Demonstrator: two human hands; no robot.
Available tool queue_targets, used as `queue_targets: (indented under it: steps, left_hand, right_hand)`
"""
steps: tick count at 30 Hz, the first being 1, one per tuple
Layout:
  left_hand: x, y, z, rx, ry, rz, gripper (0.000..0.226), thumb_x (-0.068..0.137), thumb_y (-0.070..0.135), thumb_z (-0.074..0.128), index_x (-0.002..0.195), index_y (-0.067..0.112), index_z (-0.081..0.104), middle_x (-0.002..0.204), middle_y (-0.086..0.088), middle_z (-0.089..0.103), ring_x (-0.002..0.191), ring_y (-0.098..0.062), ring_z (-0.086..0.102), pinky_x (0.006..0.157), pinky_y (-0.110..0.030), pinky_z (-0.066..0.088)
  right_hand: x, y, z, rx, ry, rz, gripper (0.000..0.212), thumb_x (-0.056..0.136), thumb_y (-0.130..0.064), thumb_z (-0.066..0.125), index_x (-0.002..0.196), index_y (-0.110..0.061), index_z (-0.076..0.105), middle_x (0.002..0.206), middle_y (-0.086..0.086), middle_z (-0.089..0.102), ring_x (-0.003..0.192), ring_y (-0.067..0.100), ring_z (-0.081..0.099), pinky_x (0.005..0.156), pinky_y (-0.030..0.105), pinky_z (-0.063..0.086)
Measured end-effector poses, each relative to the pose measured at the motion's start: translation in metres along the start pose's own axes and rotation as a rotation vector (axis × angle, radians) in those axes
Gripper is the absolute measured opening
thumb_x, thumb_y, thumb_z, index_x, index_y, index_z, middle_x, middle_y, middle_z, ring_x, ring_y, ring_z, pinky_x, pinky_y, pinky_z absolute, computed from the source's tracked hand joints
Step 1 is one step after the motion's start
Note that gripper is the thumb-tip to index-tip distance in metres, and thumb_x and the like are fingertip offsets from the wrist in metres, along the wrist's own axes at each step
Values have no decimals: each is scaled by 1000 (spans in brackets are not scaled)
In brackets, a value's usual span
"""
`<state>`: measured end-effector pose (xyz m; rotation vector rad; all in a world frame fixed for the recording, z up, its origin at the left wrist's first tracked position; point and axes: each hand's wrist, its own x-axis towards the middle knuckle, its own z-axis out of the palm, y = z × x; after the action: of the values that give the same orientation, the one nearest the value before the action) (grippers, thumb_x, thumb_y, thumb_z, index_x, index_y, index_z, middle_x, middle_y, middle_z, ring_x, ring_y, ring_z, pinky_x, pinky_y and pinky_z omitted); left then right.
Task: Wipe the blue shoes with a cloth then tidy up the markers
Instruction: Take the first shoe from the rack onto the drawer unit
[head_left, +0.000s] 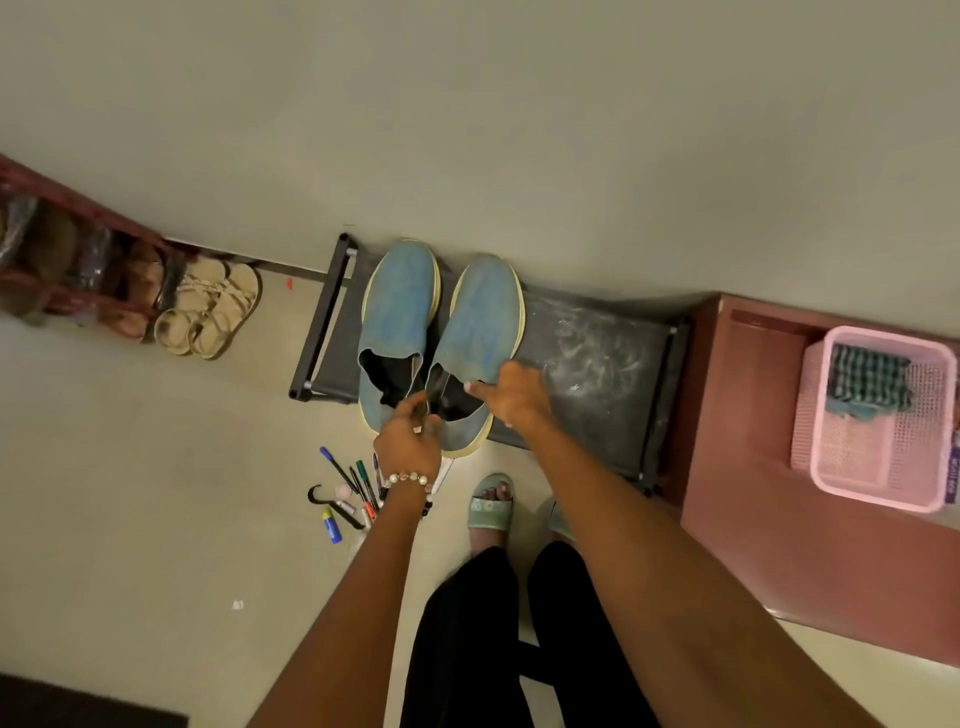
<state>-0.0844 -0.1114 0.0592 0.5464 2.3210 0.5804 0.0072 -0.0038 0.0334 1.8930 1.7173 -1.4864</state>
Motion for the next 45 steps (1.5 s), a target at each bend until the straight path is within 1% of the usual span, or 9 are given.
queue_targets:
  steps: [5,12,16,20,24,28,33,39,45]
  left_hand:
    - [4,-5,7,18,-26,91,32,93,17,58,124,17,63,109,-12,69,102,-28,63,89,-24,42]
    - [-29,22,15,-31,-15,288,43,85,44,66,122,23,64,132,-10,42,122,-23,45,95,-26,39]
    - [-51,23,36,15,33,542,63,63,65,65,115,29,62,139,-6,39,123,-23,45,89,-32,46]
    - [-66,14,70,11,126,740,49,65,44,79,103,19,62,134,-6,44,113,-21,52,83,-39,52]
    - [-82,13,103,-85,117,870,43,63,28,86,96,14,62,129,-5,48,102,-4,47,84,-29,45]
    - [-126,11,119,-95,57,974,44,63,27,86,94,10,60,127,-5,51,103,-10,50,82,-27,42]
    - [-198,5,120,-114,-85,1069,44,61,28,87,88,6,59,122,-1,52,99,3,43,79,-13,37]
    - [-270,1,138,-91,-324,1149,39,60,21,87,87,8,61,116,3,51,104,-9,47,86,-17,38]
    - [-304,-7,178,170,-364,1089,43,66,28,83,104,24,62,117,1,46,109,-22,46,88,-37,46]
  right_hand:
    - [1,-6,3,-238,41,-59,32,90,-12,57,117,5,54,119,23,57,106,39,58,85,38,49]
    - [-17,31,-17,205,123,-65,13,79,-8,52,85,0,60,87,16,65,73,30,68,64,39,59]
    - [-40,62,-38,209,262,-169,17,80,-5,56,65,-10,50,59,1,51,59,15,49,48,19,35]
    - [-50,106,-49,249,424,-287,24,81,-6,56,59,-6,46,51,2,47,51,13,44,44,17,32]
    - [-48,151,-56,364,516,-333,21,74,-19,56,64,-2,51,57,13,58,54,22,58,54,33,50]
    - [-78,203,-61,493,554,-324,31,61,-37,47,69,-7,53,63,16,63,57,36,65,55,55,54]
    - [-188,240,-70,557,722,-254,15,82,-4,55,67,0,54,57,7,58,43,0,54,47,21,44]
    - [-241,313,-57,747,841,-142,19,74,-16,53,72,2,56,58,13,67,53,26,69,62,51,57]
    - [-262,360,-46,856,899,22,13,77,-11,51,67,-5,55,56,11,68,58,25,70,68,38,57]
